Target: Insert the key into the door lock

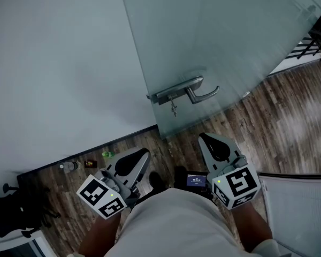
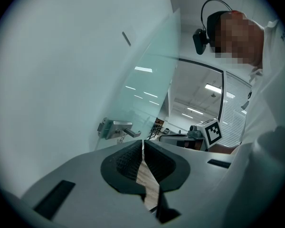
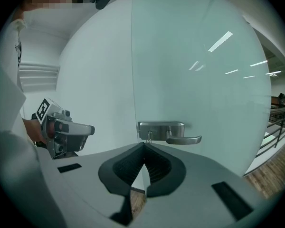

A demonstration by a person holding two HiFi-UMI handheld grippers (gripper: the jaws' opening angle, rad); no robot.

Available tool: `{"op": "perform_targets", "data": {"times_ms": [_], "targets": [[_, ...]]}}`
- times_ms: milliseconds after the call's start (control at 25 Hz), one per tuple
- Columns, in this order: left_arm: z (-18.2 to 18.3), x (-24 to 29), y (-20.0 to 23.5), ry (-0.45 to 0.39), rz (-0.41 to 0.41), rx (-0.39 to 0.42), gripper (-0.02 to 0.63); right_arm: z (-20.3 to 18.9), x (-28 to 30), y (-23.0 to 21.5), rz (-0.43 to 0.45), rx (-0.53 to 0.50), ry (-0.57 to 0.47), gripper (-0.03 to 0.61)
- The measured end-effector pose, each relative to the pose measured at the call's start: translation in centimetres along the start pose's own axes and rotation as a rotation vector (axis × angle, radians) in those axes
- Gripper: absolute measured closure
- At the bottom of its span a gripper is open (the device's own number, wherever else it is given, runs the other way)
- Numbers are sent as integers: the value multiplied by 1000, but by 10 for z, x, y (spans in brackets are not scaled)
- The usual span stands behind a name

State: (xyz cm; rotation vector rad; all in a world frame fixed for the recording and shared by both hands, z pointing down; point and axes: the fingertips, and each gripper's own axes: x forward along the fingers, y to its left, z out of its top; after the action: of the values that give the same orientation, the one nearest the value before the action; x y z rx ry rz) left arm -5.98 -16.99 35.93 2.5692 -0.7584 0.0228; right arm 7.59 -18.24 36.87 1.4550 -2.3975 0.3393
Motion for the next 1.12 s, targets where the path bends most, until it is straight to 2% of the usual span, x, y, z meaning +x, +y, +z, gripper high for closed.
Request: {"op": "perform_targets", "data": {"times_ms": [1120], "targets": [[-8, 3, -7, 17, -13, -18, 588, 5, 3, 3, -4, -7, -5, 568]]}}
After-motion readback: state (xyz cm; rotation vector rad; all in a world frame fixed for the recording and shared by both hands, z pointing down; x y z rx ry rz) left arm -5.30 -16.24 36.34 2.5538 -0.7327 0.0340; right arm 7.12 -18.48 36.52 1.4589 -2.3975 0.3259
